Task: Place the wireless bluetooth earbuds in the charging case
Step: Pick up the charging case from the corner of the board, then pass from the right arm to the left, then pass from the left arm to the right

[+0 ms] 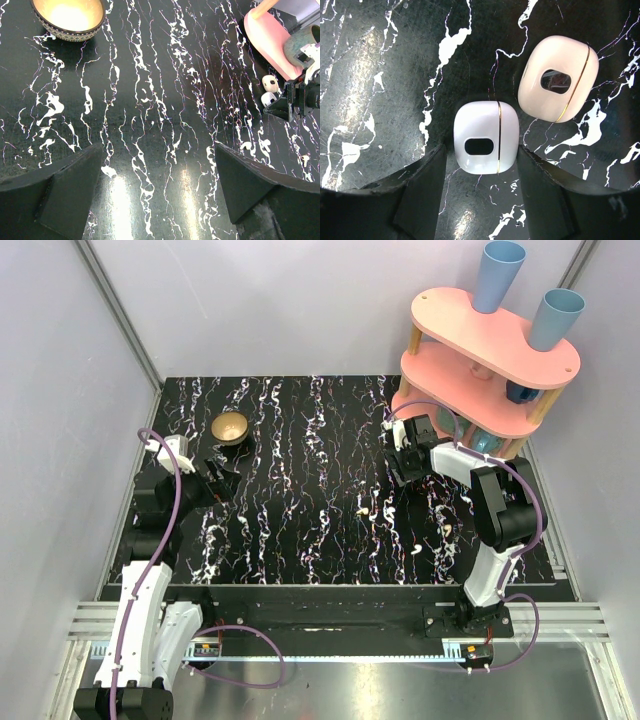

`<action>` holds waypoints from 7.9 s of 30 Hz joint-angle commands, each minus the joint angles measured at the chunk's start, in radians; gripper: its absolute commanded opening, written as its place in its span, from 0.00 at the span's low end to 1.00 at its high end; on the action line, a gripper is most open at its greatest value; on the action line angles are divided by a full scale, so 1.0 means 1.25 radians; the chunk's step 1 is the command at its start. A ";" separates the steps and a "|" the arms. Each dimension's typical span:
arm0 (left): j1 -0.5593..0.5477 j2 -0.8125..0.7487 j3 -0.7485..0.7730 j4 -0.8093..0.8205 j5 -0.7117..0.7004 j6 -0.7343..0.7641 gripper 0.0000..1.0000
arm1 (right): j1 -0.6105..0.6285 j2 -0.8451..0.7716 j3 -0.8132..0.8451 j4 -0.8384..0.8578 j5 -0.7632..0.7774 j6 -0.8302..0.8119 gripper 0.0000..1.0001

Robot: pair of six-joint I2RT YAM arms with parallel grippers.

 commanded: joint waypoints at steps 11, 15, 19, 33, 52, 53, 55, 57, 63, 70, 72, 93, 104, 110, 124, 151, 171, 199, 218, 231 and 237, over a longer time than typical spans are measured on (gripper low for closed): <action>0.007 -0.003 0.021 0.025 0.003 -0.006 0.99 | -0.005 -0.002 0.018 0.004 -0.003 0.010 0.55; 0.010 -0.005 0.026 0.021 0.001 -0.006 0.99 | -0.006 -0.004 0.018 0.015 -0.009 0.016 0.47; 0.015 -0.009 0.025 0.027 0.007 -0.011 0.99 | -0.006 -0.009 0.015 0.022 -0.015 0.024 0.38; 0.044 0.021 -0.008 0.141 0.205 -0.064 0.99 | 0.022 -0.174 0.002 0.044 -0.182 0.119 0.11; -0.253 0.221 0.050 0.298 0.273 -0.221 0.99 | 0.328 -0.609 -0.186 0.095 -0.219 -0.062 0.09; -0.277 0.231 0.061 0.298 0.260 -0.223 0.99 | 0.352 -0.635 -0.197 0.090 -0.208 -0.074 0.08; -0.332 0.255 0.091 0.298 0.247 -0.232 0.99 | 0.373 -0.655 -0.201 0.080 -0.203 -0.104 0.07; -0.355 0.275 0.109 0.304 0.232 -0.249 0.99 | 0.393 -0.674 -0.205 0.068 -0.196 -0.119 0.05; -0.428 0.312 0.150 0.334 0.226 -0.276 0.99 | 0.424 -0.694 -0.198 0.033 -0.149 -0.156 0.03; -0.489 0.341 0.172 0.346 0.200 -0.273 0.98 | 0.431 -0.685 -0.198 0.031 -0.125 -0.155 0.01; -0.500 0.350 0.174 0.347 0.200 -0.273 0.96 | 0.432 -0.683 -0.200 0.032 -0.126 -0.152 0.01; -0.596 0.464 0.235 0.372 0.160 -0.278 0.66 | 0.441 -0.695 -0.213 0.047 -0.116 -0.147 0.01; -0.611 0.485 0.243 0.373 0.162 -0.276 0.53 | 0.440 -0.703 -0.218 0.063 -0.108 -0.146 0.01; -0.614 0.499 0.248 0.372 0.169 -0.276 0.53 | 0.441 -0.710 -0.224 0.073 -0.105 -0.149 0.01; -0.622 0.514 0.259 0.356 0.175 -0.267 0.45 | 0.441 -0.721 -0.232 0.083 -0.099 -0.152 0.01; -0.628 0.459 0.229 0.363 0.113 -0.172 0.00 | 0.442 -0.784 -0.256 0.155 -0.069 -0.037 0.95; -0.628 0.060 -0.178 0.907 -0.107 0.108 0.00 | 0.437 -0.747 -0.165 0.249 -0.017 0.902 1.00; -0.644 0.123 -0.250 1.156 -0.033 0.160 0.00 | 0.438 -0.620 -0.246 0.563 -0.190 1.304 0.96; -0.652 0.125 -0.244 1.114 -0.064 0.205 0.00 | 0.437 -0.590 -0.278 0.630 -0.219 1.389 0.58; -0.652 0.120 -0.237 1.079 -0.081 0.220 0.00 | 0.437 -0.590 -0.275 0.629 -0.247 1.393 0.65; -0.654 0.116 -0.237 1.073 -0.087 0.226 0.00 | 0.438 -0.601 -0.288 0.626 -0.235 1.403 0.52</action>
